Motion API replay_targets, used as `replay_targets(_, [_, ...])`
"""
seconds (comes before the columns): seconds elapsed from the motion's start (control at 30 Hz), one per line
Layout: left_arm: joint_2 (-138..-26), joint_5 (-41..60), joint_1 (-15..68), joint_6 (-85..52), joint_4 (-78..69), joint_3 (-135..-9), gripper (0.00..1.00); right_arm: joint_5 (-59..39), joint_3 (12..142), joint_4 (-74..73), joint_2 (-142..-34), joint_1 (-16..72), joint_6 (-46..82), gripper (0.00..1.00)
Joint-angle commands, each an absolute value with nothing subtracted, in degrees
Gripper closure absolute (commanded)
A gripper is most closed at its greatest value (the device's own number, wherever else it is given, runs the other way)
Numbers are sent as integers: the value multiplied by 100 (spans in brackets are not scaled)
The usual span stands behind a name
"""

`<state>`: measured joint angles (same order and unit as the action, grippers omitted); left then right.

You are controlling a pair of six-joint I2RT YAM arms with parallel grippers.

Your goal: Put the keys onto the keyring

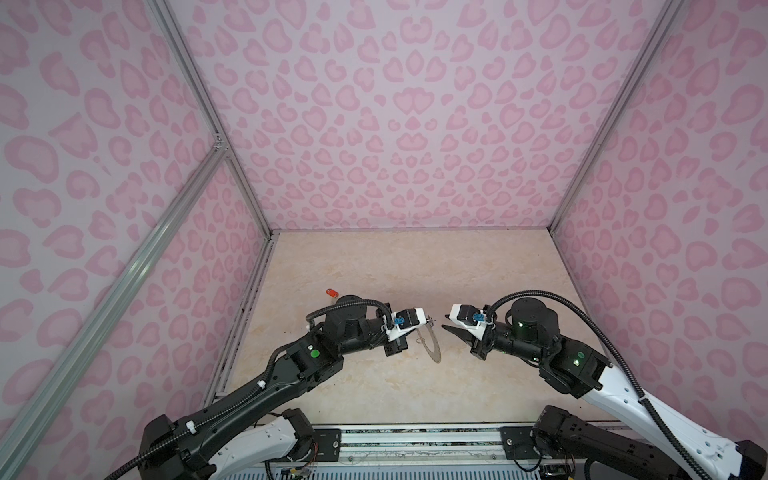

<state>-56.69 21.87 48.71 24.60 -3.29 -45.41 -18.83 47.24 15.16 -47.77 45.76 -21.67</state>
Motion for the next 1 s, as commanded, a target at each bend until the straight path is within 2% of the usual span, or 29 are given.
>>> replay_targets(0.0, [-5616,2285,4856,2191,-913,-4487,97,-1730,4671,1121,-4746,4629,-2309,78])
replay_targets(0.57, [-5625,2380,4852,2170,-917,-4458,97,-1683,4865,1160,-5040,4787,-2718,79])
replay_targets(0.97, [-5645,2391,4852,2180,-910,-4483,97,-1836,4948,1254,-5167,4797,-2747,87])
